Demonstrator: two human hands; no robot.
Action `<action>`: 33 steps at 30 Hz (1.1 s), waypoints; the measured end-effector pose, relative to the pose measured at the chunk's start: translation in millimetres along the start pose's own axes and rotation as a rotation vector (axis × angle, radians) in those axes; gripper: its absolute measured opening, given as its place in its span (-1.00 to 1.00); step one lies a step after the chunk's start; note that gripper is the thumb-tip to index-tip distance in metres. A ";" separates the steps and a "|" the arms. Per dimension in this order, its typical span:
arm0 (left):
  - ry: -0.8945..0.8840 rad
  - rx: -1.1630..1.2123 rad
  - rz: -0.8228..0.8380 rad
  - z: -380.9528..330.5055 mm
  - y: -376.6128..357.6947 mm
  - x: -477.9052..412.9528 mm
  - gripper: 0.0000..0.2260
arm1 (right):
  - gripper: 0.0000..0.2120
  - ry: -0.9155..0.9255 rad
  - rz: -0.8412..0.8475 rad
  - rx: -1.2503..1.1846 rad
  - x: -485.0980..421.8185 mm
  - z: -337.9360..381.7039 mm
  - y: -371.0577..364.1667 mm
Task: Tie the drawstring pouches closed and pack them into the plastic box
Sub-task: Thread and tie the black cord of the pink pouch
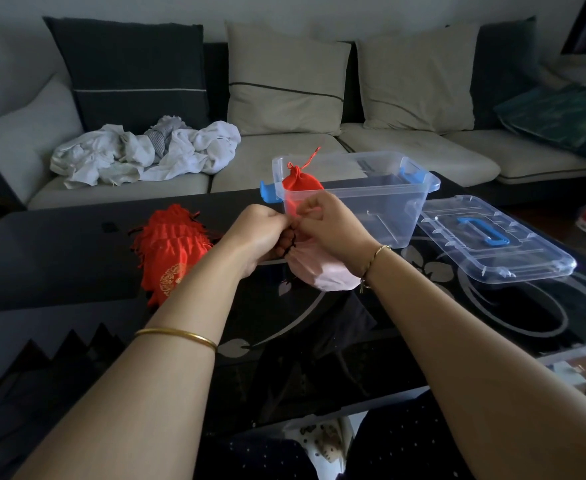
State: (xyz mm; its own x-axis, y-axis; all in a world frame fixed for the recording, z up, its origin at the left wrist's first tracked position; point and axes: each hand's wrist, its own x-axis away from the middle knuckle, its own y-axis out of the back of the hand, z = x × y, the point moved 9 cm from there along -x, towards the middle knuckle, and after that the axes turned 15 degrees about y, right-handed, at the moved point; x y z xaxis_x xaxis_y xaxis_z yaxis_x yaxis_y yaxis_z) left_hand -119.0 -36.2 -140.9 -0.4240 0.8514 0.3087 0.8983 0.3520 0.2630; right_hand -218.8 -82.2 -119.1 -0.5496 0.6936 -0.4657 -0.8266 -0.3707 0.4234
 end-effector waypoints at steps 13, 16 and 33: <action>-0.092 -0.012 -0.130 -8.1 11.1 0.0 -0.84 | -0.76 0.130 -0.094 0.304 -3.0 14.8 13.4; -0.097 0.008 -0.151 -8.7 13.0 0.3 -0.83 | -0.74 0.151 -0.119 0.368 -3.8 20.9 15.7; -0.038 0.059 -0.244 -5.5 27.9 4.1 -0.82 | -0.88 0.345 0.017 0.425 -2.5 35.2 -4.7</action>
State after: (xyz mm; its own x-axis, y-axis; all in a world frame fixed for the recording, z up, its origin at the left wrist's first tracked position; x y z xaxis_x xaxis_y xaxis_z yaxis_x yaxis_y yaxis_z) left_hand -96.3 -25.1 -127.2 -0.6253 0.7523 0.2076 0.7757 0.5699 0.2711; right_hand -209.3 -60.5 -92.5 -0.6297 0.4198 -0.6536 -0.7347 -0.0485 0.6767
